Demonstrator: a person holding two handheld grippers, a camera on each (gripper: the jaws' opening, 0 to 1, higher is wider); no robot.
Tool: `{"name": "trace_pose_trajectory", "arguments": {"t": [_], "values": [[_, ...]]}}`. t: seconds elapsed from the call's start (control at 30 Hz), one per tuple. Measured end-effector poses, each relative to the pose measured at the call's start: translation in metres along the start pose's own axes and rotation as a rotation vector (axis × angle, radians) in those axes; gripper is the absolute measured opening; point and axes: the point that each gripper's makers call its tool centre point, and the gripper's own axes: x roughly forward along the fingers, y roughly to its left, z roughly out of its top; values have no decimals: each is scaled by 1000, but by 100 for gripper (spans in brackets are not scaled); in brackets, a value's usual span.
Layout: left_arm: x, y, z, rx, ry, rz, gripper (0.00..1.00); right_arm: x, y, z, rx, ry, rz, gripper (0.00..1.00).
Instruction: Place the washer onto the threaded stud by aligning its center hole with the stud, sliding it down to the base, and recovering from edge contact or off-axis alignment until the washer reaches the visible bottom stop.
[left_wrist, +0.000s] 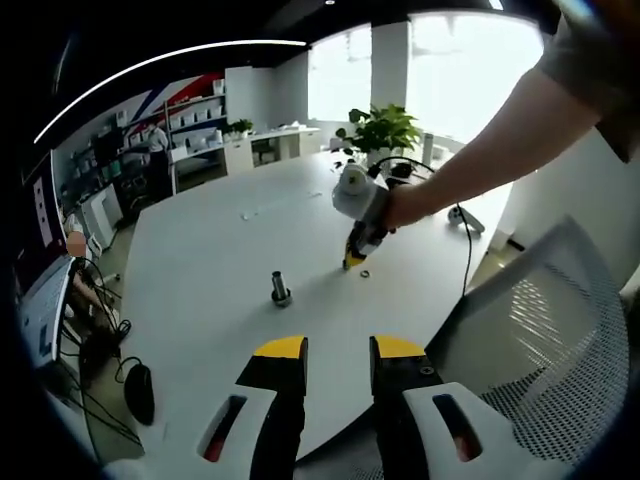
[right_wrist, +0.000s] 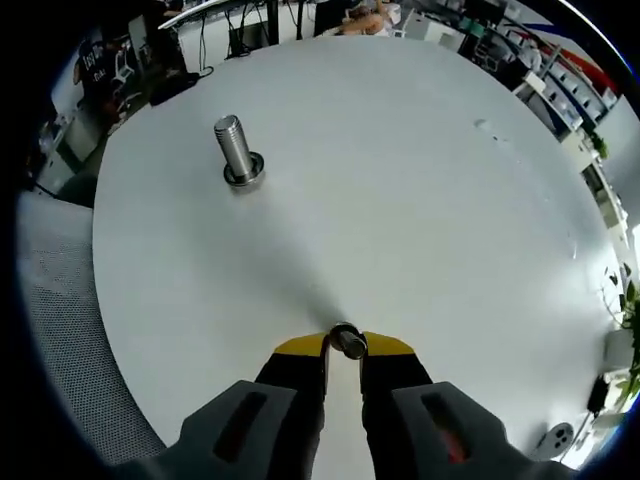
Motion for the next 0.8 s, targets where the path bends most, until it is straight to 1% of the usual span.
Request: {"name": "trace_pose_trajectory", "arguments": {"t": [0.13, 0.4, 0.57, 0.8], "values": [[0, 0, 0, -2, -1, -1, 23, 2, -1, 2, 12, -7, 1, 13], [0, 0, 1, -5, -4, -5, 23, 3, -2, 1, 9, 6, -9, 14], [-1, -1, 2, -7, -8, -7, 23, 4, -2, 1, 17, 6, -9, 20], [-1, 0, 2, -8, -13, -6, 23, -1, -2, -5, 22, 21, -10, 20]]}}
